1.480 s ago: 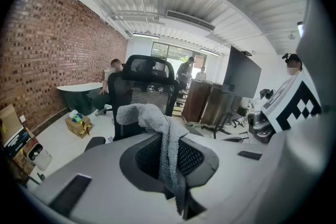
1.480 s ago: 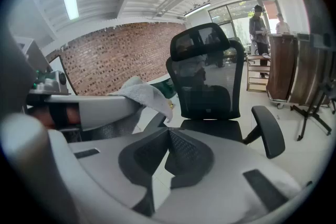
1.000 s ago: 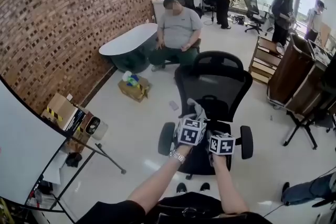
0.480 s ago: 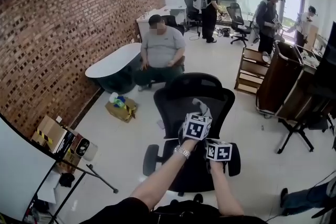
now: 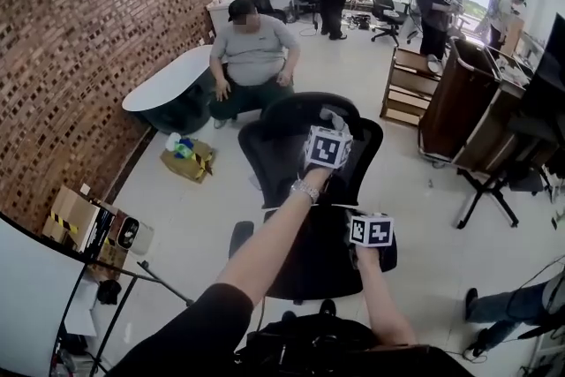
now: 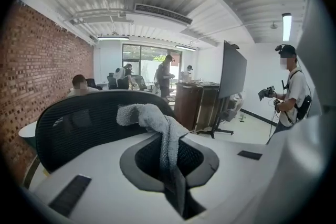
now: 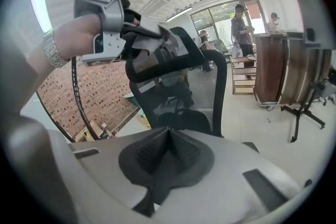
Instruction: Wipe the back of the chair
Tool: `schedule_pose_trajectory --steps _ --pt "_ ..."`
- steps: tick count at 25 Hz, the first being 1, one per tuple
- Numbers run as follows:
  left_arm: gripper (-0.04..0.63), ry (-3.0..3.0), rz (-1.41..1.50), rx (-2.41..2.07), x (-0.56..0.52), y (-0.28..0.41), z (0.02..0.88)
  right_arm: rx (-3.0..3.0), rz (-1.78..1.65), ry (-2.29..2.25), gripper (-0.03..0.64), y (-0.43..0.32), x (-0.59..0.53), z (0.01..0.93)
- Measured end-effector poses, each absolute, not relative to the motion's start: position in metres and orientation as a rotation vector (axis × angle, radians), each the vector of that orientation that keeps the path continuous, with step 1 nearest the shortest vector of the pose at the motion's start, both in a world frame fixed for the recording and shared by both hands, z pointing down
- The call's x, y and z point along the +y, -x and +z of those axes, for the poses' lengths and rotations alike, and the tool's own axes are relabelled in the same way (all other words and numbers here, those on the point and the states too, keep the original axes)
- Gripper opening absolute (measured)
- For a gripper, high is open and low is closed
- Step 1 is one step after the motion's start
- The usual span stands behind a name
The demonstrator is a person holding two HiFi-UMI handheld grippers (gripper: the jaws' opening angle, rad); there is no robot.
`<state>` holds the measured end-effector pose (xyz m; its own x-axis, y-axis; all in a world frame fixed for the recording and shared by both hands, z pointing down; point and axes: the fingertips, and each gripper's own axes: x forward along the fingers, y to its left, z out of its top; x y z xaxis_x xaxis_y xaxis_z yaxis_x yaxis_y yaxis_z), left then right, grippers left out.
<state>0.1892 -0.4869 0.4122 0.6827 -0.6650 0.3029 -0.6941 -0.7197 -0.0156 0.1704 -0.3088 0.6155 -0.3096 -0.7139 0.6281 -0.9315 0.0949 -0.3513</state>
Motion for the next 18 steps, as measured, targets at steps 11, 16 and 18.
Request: schedule_pose_trajectory --steps 11,16,18 --pt "0.030 -2.292 0.342 -1.694 -0.540 0.044 0.463 -2.085 1.063 -1.544 0.006 -0.156 -0.315 0.637" --pt "0.030 -2.401 0.294 -1.615 -0.512 0.030 0.451 -2.084 1.087 -1.442 0.005 -0.124 -0.316 0.657" --pt "0.030 -2.514 0.307 -1.491 -0.488 -0.022 0.446 -2.088 1.090 -1.417 0.006 -0.117 -0.316 0.660"
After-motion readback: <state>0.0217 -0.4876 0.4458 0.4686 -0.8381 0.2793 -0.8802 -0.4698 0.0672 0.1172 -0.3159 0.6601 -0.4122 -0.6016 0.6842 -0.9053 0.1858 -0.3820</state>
